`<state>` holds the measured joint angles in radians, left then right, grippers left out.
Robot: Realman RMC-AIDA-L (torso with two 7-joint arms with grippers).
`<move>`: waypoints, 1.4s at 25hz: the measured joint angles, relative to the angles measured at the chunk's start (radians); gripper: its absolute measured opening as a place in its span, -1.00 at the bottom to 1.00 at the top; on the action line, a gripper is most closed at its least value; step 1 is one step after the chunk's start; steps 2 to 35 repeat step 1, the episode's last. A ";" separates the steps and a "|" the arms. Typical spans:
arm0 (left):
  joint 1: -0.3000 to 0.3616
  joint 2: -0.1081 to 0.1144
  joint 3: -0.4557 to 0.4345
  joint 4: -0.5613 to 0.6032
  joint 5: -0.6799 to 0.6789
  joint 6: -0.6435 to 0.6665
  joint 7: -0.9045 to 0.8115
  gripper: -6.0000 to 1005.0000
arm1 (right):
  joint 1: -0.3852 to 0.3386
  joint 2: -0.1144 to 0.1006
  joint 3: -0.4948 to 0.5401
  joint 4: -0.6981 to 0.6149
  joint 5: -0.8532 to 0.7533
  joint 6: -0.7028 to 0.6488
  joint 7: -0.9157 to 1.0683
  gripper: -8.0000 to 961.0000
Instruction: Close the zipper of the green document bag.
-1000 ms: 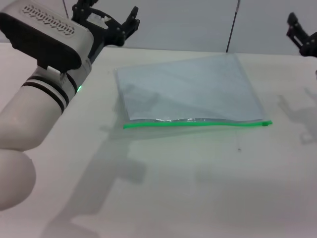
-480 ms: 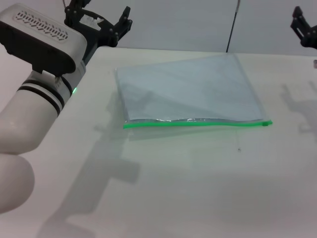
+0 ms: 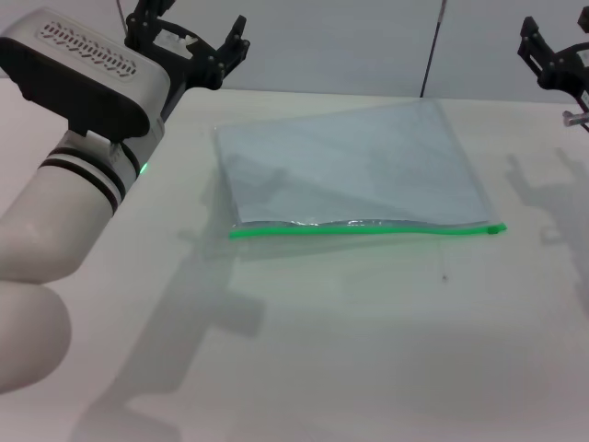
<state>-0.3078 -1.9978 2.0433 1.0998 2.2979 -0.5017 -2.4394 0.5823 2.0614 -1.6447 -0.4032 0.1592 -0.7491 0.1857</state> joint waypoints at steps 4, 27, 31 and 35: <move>-0.003 -0.001 0.000 -0.003 0.000 0.000 0.000 0.72 | 0.000 0.000 0.000 0.000 0.000 0.000 0.000 0.61; -0.003 -0.001 0.000 -0.003 0.000 0.000 0.000 0.72 | 0.000 0.000 0.000 0.000 0.000 0.000 0.000 0.61; -0.003 -0.001 0.000 -0.003 0.000 0.000 0.000 0.72 | 0.000 0.000 0.000 0.000 0.000 0.000 0.000 0.61; -0.003 -0.001 0.000 -0.003 0.000 0.000 0.000 0.72 | 0.000 0.000 0.000 0.000 0.000 0.000 0.000 0.61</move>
